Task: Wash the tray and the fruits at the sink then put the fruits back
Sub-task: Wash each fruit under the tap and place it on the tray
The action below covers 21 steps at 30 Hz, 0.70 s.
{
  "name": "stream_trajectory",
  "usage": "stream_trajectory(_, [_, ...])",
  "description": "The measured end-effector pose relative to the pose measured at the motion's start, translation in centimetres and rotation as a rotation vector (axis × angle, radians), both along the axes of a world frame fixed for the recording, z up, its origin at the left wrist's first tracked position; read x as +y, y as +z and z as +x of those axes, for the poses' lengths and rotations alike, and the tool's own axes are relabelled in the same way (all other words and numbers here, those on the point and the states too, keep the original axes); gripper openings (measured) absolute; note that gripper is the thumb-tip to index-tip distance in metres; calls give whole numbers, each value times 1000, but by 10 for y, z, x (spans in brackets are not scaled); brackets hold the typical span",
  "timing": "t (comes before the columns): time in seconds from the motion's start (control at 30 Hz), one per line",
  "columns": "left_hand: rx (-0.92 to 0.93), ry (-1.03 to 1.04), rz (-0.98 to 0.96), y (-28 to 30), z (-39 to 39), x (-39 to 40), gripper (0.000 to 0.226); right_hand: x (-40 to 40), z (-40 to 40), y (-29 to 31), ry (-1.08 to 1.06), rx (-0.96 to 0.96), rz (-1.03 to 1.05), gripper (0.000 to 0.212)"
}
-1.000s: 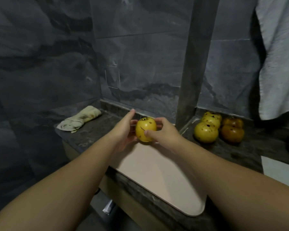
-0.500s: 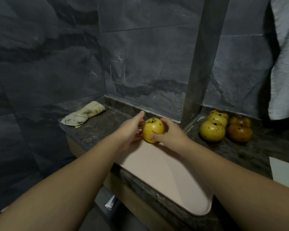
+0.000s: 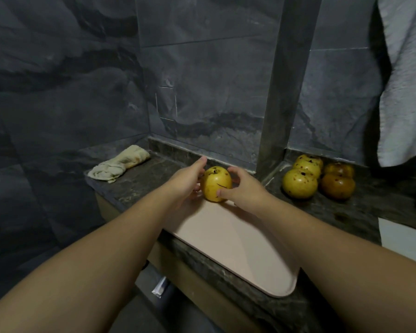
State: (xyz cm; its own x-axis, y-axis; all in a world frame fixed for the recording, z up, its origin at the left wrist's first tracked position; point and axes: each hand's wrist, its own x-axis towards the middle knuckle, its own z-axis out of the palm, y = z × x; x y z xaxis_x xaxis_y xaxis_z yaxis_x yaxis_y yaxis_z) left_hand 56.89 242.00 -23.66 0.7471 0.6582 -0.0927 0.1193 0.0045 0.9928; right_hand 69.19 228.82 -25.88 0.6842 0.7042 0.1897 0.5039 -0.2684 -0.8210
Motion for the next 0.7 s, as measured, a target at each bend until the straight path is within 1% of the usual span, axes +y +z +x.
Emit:
stream_trajectory(0.03, [13, -8, 66, 4, -1, -1, 50, -3, 0, 2, 19, -1, -3, 87])
stream_trajectory(0.13, [116, -7, 496, 19, 0, -7, 51, -21, 8, 12, 48, -28, -3, 88])
stream_trajectory(0.17, [127, -16, 590, 24, 2, -11, 51, -30, 13, 16, 47, -47, -2, 86])
stream_trajectory(0.23, [133, -70, 684, 32, 7, -18, 53, -50, 24, 28, 19, -133, -16, 81])
stream_trajectory(0.3, [122, -122, 731, 38, 19, -32, 54, -75, 37, 38, -51, -226, -39, 75])
stream_trajectory(0.4, [72, -140, 807, 40, 44, -58, 48, -112, 55, 47, -155, -277, -53, 64])
stream_trajectory(0.5, [27, -191, 796, 35, 74, -88, 45, -142, 71, 50, -269, -359, -117, 58])
stream_trajectory(0.6, [51, -278, 764, 23, 101, -111, 49, -155, 83, 40, -304, -441, -250, 69])
stream_trajectory(0.7, [118, -306, 768, 8, 126, -122, 62, -156, 93, 28, -313, -393, -295, 85])
